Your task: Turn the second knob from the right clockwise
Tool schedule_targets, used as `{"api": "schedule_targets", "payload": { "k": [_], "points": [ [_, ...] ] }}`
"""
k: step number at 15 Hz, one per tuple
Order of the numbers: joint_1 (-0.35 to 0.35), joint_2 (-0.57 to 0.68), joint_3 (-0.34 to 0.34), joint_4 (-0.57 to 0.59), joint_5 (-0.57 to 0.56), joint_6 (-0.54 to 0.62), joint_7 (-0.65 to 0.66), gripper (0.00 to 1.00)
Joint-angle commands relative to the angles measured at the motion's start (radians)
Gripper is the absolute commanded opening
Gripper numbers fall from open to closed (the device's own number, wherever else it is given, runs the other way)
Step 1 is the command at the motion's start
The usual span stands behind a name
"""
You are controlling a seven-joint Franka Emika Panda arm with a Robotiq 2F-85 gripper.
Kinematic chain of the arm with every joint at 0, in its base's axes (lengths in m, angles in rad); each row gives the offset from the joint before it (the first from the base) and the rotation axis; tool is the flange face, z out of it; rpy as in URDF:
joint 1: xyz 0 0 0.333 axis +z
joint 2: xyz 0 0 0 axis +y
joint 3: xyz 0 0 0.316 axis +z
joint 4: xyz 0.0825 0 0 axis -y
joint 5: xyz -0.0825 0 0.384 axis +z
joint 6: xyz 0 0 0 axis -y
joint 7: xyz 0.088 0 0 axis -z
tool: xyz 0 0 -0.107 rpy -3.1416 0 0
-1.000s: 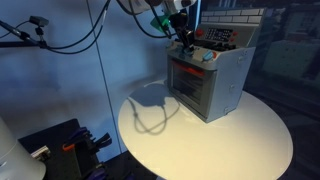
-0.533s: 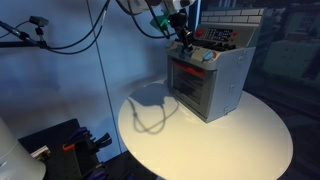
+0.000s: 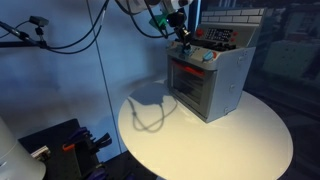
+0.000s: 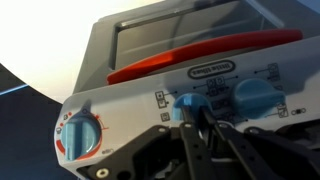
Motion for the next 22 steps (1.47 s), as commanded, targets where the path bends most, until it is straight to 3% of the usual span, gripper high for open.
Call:
{"api": "schedule_targets", "payload": {
  "k": [1, 12, 22],
  "points": [
    [0.004, 0.000, -0.012, 0.021, -0.020, -0.021, 0.029, 0.06],
    [-0.001, -0.012, -0.015, 0.012, 0.001, -0.015, 0.045, 0.05],
    [-0.008, -0.039, -0.023, -0.023, 0.031, 0.042, 0.222, 0.05]
  ]
}}
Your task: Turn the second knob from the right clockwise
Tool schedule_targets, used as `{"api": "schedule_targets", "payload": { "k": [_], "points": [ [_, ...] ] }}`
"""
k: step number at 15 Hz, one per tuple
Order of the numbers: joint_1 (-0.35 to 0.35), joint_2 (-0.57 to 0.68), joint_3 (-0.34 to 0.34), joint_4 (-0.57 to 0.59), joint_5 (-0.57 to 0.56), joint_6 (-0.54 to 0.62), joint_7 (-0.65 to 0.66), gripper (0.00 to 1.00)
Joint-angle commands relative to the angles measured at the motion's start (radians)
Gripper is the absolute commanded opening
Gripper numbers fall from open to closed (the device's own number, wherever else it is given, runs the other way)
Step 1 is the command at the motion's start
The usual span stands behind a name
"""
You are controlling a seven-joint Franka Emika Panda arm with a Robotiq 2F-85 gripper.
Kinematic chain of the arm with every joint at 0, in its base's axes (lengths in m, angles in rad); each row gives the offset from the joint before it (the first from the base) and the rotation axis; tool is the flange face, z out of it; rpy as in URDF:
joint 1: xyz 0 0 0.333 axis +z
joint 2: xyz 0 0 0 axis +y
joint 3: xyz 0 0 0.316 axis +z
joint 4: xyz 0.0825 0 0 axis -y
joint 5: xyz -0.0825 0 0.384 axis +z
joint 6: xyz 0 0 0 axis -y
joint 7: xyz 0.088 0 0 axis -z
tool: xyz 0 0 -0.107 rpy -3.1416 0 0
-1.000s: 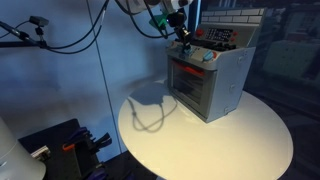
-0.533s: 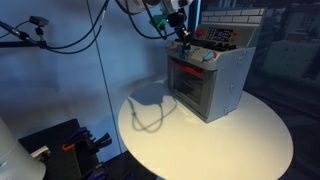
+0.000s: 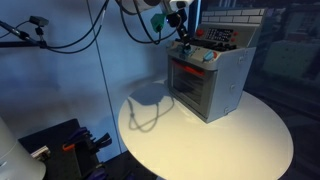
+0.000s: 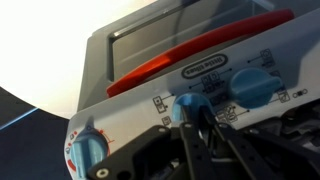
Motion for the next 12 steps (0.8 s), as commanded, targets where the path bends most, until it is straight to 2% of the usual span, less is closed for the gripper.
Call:
{"api": "schedule_targets", "payload": {
  "k": [1, 12],
  "points": [
    [-0.011, -0.041, -0.017, -0.024, 0.021, 0.037, 0.073, 0.05],
    [-0.015, -0.084, -0.015, -0.125, 0.193, 0.205, 0.239, 0.04]
  ]
}}
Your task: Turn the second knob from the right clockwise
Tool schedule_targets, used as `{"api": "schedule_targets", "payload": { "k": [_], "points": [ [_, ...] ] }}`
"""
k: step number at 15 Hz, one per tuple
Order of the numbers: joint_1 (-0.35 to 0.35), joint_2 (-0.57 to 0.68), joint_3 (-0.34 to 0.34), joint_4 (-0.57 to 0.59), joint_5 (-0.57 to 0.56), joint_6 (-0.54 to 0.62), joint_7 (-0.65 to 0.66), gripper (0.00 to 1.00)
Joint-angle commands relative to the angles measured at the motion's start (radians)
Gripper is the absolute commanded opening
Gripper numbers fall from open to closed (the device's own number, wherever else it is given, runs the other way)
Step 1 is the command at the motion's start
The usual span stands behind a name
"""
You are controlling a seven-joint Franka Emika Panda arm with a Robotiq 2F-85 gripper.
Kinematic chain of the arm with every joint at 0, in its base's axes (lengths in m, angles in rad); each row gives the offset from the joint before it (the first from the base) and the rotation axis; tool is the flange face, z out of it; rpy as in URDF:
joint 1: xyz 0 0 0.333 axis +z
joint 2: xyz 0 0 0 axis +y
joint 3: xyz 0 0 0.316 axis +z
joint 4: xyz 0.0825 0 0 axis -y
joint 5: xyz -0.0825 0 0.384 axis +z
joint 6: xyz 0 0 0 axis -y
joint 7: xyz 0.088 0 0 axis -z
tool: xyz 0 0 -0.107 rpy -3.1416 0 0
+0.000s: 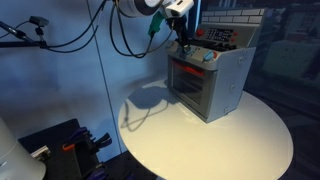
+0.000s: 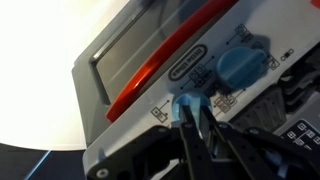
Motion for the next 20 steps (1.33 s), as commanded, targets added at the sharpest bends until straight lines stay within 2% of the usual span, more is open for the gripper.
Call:
{"api": "schedule_targets", "payload": {
  "k": [1, 5, 6, 7, 8, 9, 15, 16, 20],
  "points": [
    [-0.011, -0.062, -0.008, -0.043, 0.061, 0.063, 0.051, 0.03],
    [-0.009, -0.076, -0.006, -0.068, 0.098, 0.095, 0.057, 0.04],
    [-0.008, -0.080, -0.005, -0.073, 0.099, 0.097, 0.051, 0.08],
    [-0.008, -0.082, -0.005, -0.077, 0.102, 0.099, 0.048, 0.36],
    [-0.008, -0.086, -0.005, -0.080, 0.101, 0.099, 0.045, 0.38],
    [-0.009, -0.095, -0.007, -0.081, 0.095, 0.107, 0.046, 0.45],
    [-0.016, -0.193, -0.022, -0.115, 0.062, 0.083, 0.031, 0.93],
    [-0.017, -0.209, -0.023, -0.123, 0.053, 0.077, 0.030, 0.99],
    [-0.021, -0.284, -0.028, -0.160, 0.021, 0.015, 0.003, 1.00]
  ]
}}
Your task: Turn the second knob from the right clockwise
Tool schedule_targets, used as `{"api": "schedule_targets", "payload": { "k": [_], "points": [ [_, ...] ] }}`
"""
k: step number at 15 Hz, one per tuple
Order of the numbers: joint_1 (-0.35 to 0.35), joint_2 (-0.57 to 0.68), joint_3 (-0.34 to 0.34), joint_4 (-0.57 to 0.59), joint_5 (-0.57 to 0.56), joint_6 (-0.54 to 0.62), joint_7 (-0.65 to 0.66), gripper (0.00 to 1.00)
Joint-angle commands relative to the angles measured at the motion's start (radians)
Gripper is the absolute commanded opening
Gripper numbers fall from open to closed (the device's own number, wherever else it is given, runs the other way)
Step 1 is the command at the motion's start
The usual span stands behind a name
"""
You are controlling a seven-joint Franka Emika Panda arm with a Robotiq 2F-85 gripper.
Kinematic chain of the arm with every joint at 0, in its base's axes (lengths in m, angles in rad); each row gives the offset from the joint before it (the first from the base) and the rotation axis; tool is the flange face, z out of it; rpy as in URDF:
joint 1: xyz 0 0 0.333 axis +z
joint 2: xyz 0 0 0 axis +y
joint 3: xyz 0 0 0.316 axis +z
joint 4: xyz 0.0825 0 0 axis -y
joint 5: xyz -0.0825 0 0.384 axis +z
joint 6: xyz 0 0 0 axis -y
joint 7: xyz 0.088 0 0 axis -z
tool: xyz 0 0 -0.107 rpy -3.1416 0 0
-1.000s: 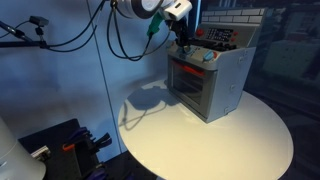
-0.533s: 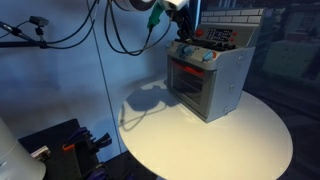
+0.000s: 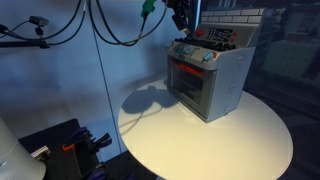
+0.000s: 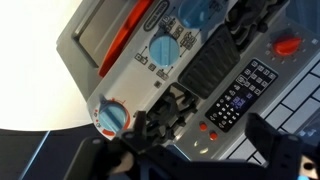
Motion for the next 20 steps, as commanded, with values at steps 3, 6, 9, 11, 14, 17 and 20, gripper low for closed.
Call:
{"api": "schedule_targets", "payload": {
  "k": [3, 6, 9, 11, 14, 17, 20],
  "points": [
    [-0.007, -0.138, -0.012, -0.068, -0.049, -0.147, -0.054, 1.00],
    [-0.062, -0.197, 0.034, -0.086, -0.022, -0.253, -0.131, 1.00],
    [-0.079, -0.253, 0.039, -0.094, -0.009, -0.383, -0.203, 1.00],
    [-0.083, -0.288, 0.034, -0.091, 0.003, -0.489, -0.256, 1.00],
    [-0.099, -0.327, 0.037, -0.080, 0.006, -0.629, -0.312, 1.00],
    [-0.117, -0.354, 0.042, -0.069, -0.006, -0.750, -0.351, 1.00],
    [-0.131, -0.365, 0.047, -0.052, -0.013, -0.866, -0.394, 1.00]
  ]
}}
